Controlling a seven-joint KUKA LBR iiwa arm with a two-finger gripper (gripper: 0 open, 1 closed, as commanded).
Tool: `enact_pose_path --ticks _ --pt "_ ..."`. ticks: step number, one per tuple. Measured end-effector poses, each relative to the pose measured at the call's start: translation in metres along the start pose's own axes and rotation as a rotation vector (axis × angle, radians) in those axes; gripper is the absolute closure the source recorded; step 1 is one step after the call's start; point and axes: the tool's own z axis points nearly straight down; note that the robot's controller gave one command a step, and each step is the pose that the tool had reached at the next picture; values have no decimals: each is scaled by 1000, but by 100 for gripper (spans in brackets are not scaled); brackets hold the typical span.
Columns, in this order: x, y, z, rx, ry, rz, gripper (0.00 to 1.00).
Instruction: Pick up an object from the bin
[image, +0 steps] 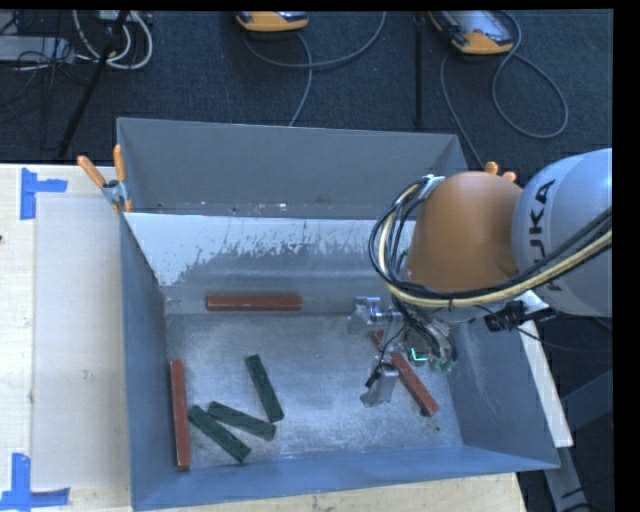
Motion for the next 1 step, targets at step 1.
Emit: enact_pose_path --ticks 1 --pt "32 44 -4 0 -4 -110 0"
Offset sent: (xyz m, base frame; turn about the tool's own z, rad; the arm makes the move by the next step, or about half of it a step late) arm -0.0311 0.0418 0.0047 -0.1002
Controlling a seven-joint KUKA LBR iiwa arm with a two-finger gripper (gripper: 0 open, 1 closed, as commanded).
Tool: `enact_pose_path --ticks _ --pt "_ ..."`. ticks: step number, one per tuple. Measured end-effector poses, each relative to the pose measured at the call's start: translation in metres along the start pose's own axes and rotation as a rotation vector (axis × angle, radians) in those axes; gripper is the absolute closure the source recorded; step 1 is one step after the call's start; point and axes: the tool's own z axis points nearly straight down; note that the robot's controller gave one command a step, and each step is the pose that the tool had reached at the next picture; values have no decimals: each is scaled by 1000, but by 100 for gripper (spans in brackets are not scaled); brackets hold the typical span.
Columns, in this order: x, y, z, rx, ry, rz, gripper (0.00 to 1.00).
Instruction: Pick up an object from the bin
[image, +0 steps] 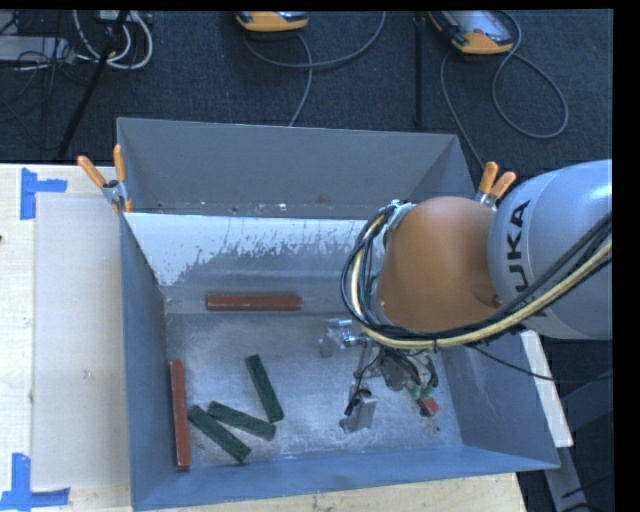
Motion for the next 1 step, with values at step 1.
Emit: enact_pose_path --ticks 1 --pt "-37 71 97 -1 2 72 0"
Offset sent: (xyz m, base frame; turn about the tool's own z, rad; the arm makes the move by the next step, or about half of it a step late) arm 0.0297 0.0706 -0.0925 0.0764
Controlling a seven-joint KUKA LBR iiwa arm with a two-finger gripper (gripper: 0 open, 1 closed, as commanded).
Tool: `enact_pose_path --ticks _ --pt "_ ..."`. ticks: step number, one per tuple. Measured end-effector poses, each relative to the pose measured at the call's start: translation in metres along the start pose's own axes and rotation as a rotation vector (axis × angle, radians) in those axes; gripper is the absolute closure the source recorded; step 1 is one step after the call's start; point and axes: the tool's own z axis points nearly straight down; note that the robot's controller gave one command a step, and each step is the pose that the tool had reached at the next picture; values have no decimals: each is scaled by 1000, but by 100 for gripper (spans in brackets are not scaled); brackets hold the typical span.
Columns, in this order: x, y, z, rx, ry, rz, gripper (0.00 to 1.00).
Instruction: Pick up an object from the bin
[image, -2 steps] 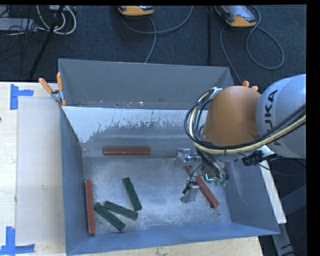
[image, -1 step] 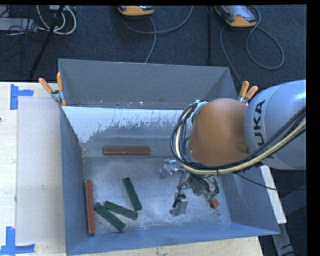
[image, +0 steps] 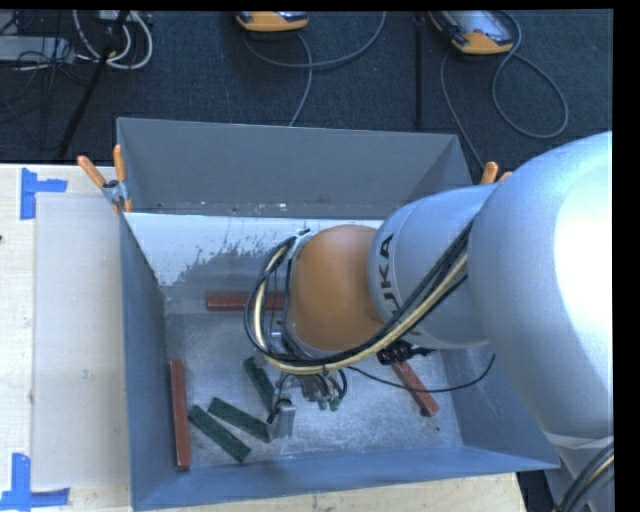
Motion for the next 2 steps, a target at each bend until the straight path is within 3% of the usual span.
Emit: enact_pose_path --ticks 1,2 --pt "12 -39 -9 3 -2 131 0" --pt "37 32 14 0 -3 111 0"
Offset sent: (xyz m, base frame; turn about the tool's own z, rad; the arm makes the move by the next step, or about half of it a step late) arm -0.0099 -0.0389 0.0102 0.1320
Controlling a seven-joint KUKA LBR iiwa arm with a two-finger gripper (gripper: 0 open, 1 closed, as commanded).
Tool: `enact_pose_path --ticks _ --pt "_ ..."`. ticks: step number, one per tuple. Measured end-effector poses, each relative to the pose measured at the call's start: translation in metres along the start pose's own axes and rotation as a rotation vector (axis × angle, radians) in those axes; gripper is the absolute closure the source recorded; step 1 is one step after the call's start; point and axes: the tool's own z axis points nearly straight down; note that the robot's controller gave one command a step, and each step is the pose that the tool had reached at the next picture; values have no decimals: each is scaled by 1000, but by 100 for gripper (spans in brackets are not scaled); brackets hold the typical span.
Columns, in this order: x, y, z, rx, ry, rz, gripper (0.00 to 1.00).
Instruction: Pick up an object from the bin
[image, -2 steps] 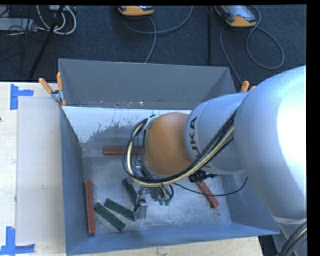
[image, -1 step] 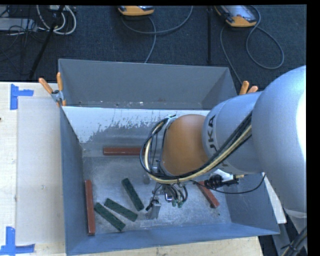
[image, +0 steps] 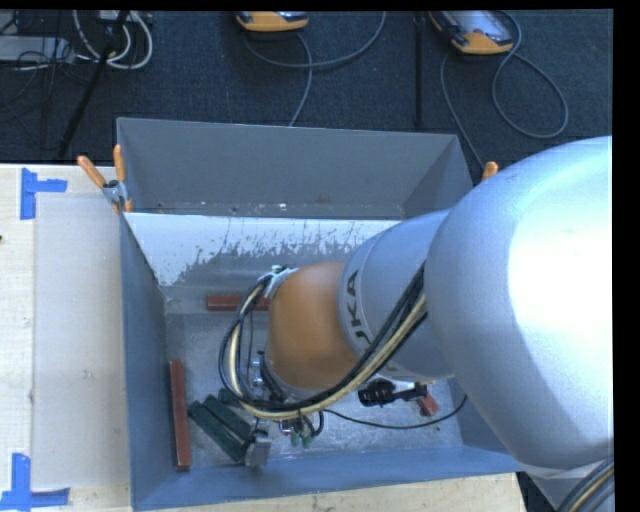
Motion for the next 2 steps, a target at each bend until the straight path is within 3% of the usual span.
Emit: enact_pose_path --ticks 1,2 --pt "-2 -4 -1 3 -1 7 100" --pt "-42 23 -134 -3 -12 37 100"
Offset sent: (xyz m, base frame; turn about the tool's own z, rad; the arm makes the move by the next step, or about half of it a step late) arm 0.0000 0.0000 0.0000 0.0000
